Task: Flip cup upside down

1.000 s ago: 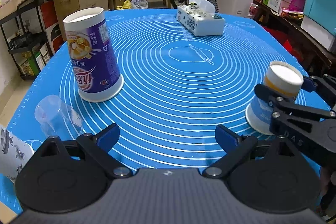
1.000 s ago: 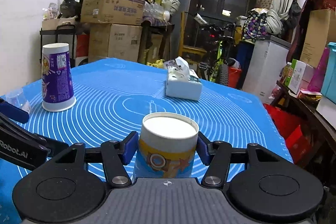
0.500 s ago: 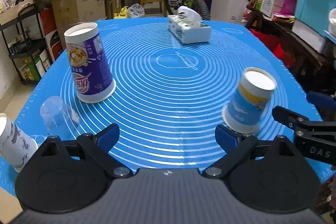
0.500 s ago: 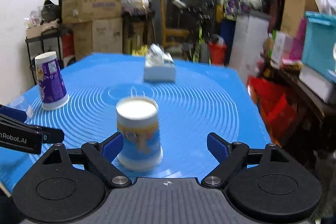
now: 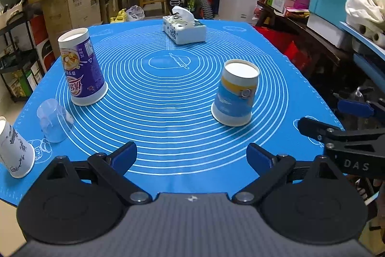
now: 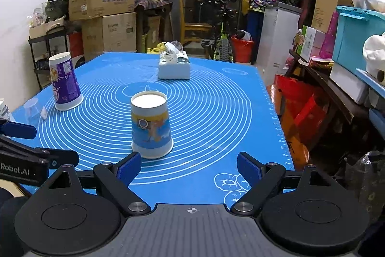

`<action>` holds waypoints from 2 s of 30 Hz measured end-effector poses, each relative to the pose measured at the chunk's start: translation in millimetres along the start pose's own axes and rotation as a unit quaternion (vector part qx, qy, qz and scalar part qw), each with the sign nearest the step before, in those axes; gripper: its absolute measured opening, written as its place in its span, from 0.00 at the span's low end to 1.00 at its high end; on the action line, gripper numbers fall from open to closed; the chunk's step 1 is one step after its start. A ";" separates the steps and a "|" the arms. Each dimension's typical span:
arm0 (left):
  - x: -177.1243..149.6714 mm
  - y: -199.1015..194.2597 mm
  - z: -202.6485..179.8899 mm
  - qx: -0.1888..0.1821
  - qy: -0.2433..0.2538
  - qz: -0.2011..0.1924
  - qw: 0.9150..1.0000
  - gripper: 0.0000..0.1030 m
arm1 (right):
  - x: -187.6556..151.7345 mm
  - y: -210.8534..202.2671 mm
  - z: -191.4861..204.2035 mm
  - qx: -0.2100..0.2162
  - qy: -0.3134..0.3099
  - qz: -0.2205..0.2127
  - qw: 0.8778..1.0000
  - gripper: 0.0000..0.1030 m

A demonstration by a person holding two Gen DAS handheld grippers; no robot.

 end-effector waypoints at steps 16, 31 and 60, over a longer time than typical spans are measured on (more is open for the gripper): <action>-2.9 -7.5 -7.4 -0.006 0.002 -0.001 1.000 0.94 | 0.3 -9.6 -3.3 -0.002 -0.004 -0.002 1.000 0.85; -3.1 -7.1 -9.1 -0.005 0.010 -0.001 1.000 0.94 | 1.2 -10.4 -8.9 -0.005 -0.002 0.005 1.000 0.85; -4.2 -5.3 -15.2 -0.007 0.016 -0.001 1.000 0.94 | -0.3 -5.0 -12.5 -0.011 0.006 0.012 1.000 0.85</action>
Point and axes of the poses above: each gripper's, at about its wrist camera, not at the fingertips, and y roughly the way its jaws point, z to its left, x to its top, the point moved 3 cm from there along y, roughly the way its jaws point, and after that the axes turned 14 degrees about y, right-handed, at the moved point
